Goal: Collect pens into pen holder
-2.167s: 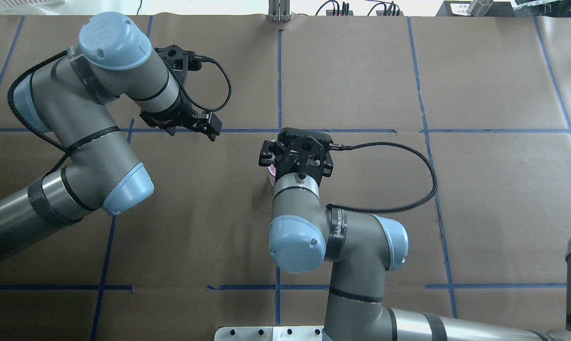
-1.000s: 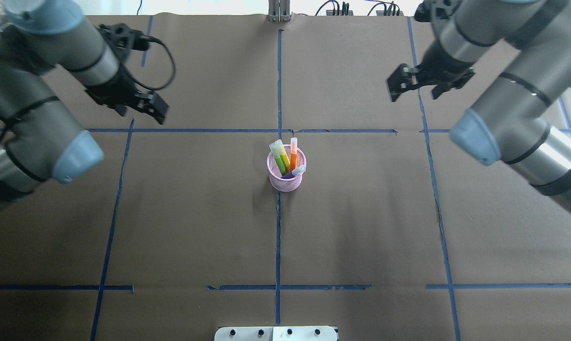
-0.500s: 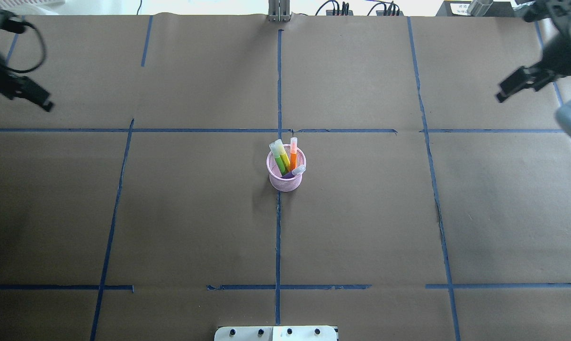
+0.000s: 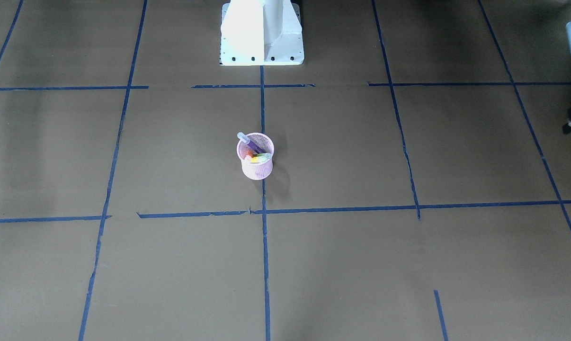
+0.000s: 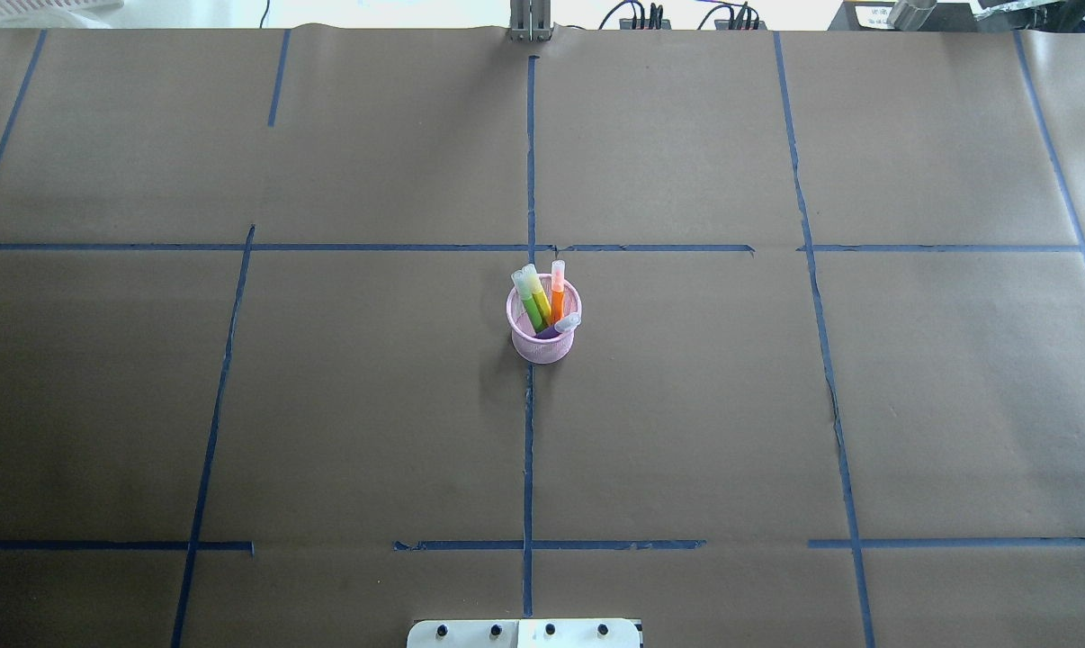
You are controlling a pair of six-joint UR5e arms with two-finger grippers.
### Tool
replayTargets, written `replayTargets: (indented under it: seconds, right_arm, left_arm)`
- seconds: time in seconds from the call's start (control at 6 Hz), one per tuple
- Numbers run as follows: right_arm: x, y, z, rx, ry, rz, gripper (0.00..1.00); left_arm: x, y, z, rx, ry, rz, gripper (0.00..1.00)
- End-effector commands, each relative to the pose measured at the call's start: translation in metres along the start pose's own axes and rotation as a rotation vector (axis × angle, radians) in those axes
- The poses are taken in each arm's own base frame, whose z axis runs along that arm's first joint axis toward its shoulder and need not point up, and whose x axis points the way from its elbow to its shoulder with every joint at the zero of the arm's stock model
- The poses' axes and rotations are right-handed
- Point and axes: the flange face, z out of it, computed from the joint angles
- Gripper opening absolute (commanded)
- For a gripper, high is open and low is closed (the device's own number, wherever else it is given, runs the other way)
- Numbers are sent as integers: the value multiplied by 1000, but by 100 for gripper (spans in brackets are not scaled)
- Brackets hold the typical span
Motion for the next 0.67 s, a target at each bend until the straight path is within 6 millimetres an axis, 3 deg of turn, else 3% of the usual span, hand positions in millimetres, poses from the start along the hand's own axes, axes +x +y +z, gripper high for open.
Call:
replayTargets:
  seconds: [0.0,0.5]
  right_arm:
    - [28,51,4,-5,-23,76,100]
    - [26,54,4,-7,-24,118,100]
  left_arm:
    - [-57,92,6,-22,38,-162,100]
    - [-64,100,10,-39,-9,-168,100]
